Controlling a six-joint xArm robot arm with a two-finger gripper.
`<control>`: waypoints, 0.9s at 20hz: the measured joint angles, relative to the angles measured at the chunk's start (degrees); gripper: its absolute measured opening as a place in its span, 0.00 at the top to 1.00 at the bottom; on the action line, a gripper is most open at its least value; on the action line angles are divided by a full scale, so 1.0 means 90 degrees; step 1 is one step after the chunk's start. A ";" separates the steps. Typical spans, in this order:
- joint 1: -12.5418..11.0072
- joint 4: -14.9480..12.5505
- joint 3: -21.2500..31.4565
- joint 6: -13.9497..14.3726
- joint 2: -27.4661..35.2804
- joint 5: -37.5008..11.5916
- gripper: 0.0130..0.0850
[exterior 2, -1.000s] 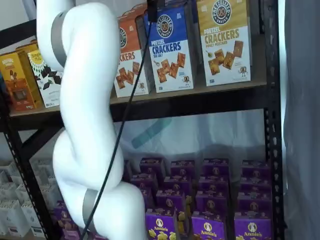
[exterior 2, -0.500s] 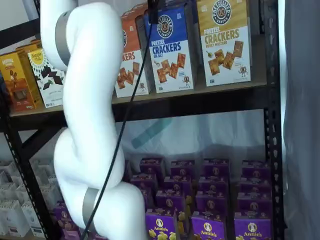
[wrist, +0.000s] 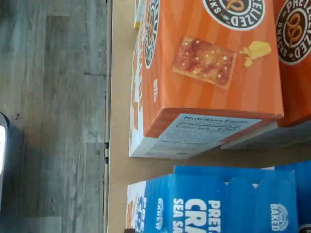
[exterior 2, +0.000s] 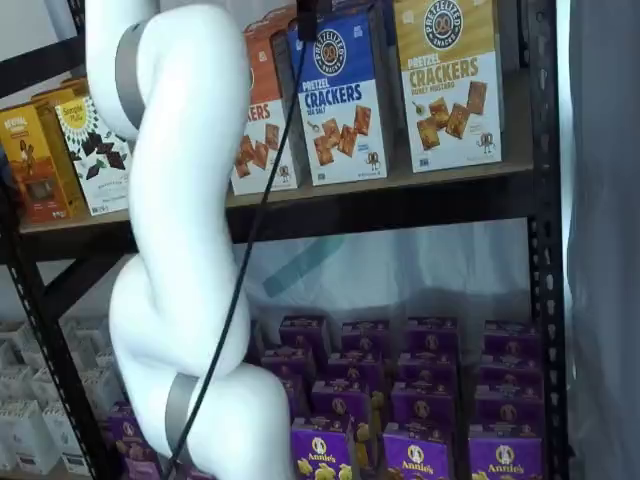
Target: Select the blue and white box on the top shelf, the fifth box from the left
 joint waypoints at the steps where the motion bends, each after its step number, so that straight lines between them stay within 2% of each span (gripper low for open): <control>1: 0.0000 0.0000 -0.0020 0.0002 0.0013 0.0006 0.00; 11: 0.0118 -0.0339 -0.0184 -0.0033 0.0180 0.0111 0.00; 18: 0.0138 -0.0453 0.0007 -0.0088 0.0114 -0.0045 0.00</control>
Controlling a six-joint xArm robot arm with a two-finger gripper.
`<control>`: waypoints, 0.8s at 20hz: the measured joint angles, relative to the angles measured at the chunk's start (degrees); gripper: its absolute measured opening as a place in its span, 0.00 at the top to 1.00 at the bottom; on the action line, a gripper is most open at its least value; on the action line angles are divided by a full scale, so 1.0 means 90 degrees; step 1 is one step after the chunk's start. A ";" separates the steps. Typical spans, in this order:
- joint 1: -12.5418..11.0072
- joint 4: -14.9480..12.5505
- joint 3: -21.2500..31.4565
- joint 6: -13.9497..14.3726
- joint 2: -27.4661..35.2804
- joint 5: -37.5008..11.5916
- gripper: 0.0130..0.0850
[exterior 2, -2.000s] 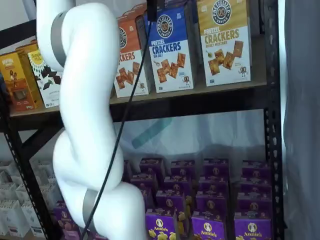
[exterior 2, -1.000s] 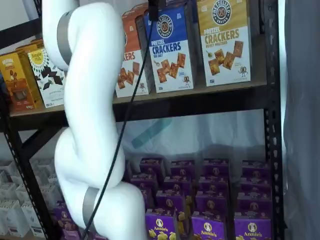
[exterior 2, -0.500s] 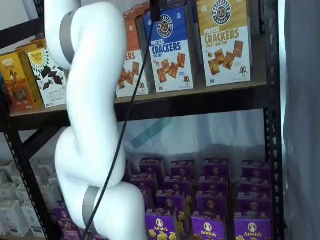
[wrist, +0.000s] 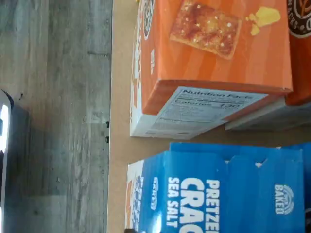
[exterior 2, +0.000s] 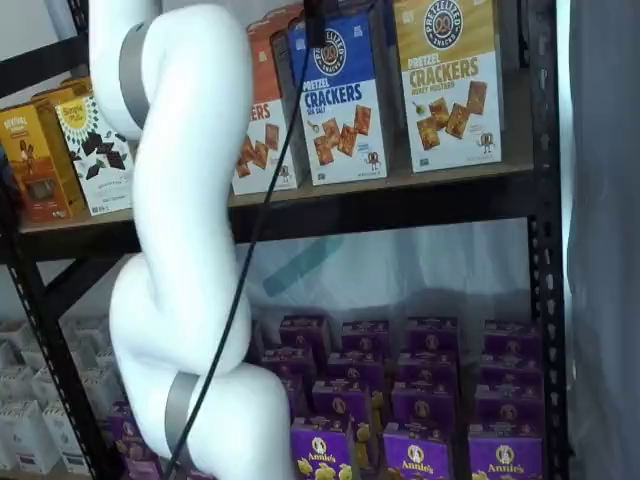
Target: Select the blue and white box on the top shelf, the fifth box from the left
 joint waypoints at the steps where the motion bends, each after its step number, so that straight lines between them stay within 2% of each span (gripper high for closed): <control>1: 0.0015 -0.0036 -0.0006 -0.0002 0.0012 0.0014 0.00; 9: 0.0173 -0.0282 0.0158 0.0028 -0.0007 -0.0078 0.00; 16: 0.0320 -0.0551 0.0019 0.0073 0.0115 0.0098 0.00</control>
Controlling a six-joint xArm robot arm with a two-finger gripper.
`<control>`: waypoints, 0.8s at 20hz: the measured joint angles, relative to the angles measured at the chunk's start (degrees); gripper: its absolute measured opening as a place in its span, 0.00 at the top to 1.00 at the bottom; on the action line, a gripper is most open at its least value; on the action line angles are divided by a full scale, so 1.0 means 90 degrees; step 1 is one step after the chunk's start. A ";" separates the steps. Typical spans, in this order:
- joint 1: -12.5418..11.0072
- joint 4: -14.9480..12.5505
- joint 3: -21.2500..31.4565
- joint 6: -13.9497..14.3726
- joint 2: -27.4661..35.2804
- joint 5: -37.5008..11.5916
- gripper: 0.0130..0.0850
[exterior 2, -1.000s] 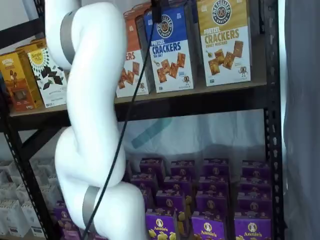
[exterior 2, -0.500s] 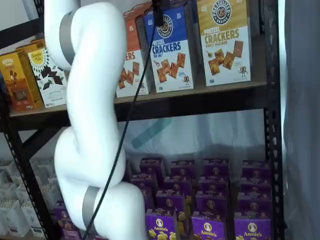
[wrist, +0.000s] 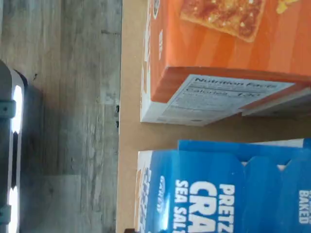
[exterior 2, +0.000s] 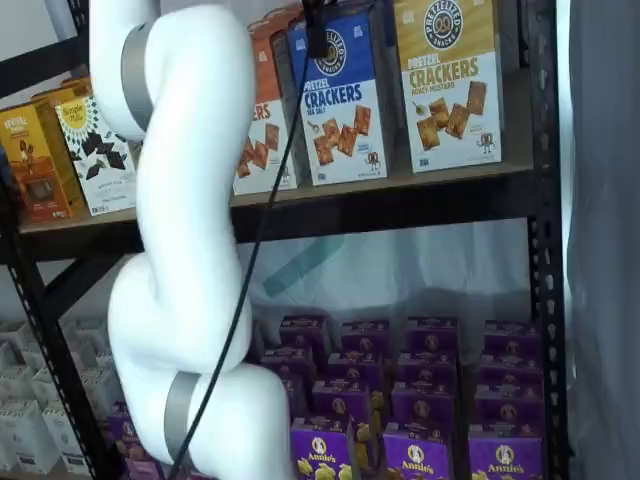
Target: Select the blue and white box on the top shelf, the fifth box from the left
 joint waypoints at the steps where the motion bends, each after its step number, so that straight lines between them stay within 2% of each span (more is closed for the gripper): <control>1: 0.0014 -0.0035 -0.0043 0.0003 0.0027 0.0038 0.00; 8: 0.0078 -0.0159 -0.0329 0.0032 0.0195 0.0272 0.00; 16: 0.0074 -0.0138 -0.0573 0.0053 0.0296 0.0449 0.00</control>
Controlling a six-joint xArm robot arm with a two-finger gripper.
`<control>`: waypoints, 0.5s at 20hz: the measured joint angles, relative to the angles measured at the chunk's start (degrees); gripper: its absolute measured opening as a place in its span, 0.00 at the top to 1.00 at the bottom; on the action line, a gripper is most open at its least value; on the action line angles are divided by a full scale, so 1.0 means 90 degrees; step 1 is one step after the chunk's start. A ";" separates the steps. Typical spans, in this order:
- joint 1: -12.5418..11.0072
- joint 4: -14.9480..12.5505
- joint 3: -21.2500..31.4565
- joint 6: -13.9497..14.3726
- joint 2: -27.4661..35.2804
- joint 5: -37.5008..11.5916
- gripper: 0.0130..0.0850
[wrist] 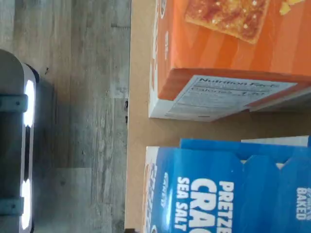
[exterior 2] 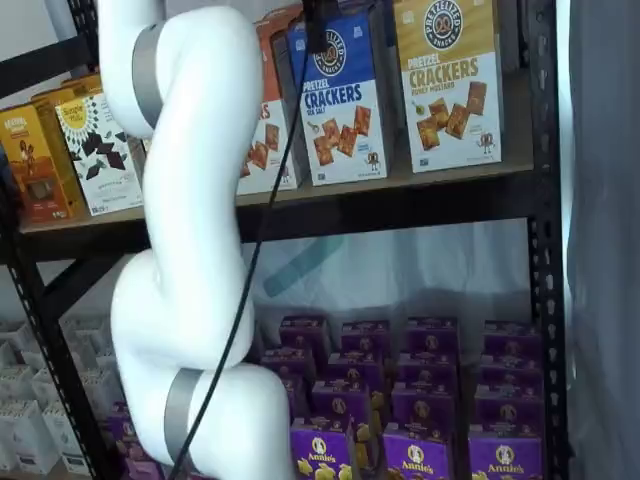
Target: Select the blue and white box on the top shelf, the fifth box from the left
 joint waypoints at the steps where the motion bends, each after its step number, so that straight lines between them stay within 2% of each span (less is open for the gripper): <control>1: -0.0002 0.0000 -0.0006 -0.0002 -0.0004 0.0004 0.00; 3: -0.0003 -0.0012 -0.0006 -0.0006 -0.0014 0.0005 0.00; 6: 0.0001 -0.0029 0.0005 -0.0011 -0.0029 0.0008 0.17; 7: -0.0001 -0.0024 0.0003 -0.0011 -0.0029 0.0013 0.17; 8: -0.0007 -0.0013 -0.0003 -0.0011 -0.0031 0.0022 0.22; 10: -0.0008 -0.0013 0.0004 -0.0011 -0.0039 0.0021 0.22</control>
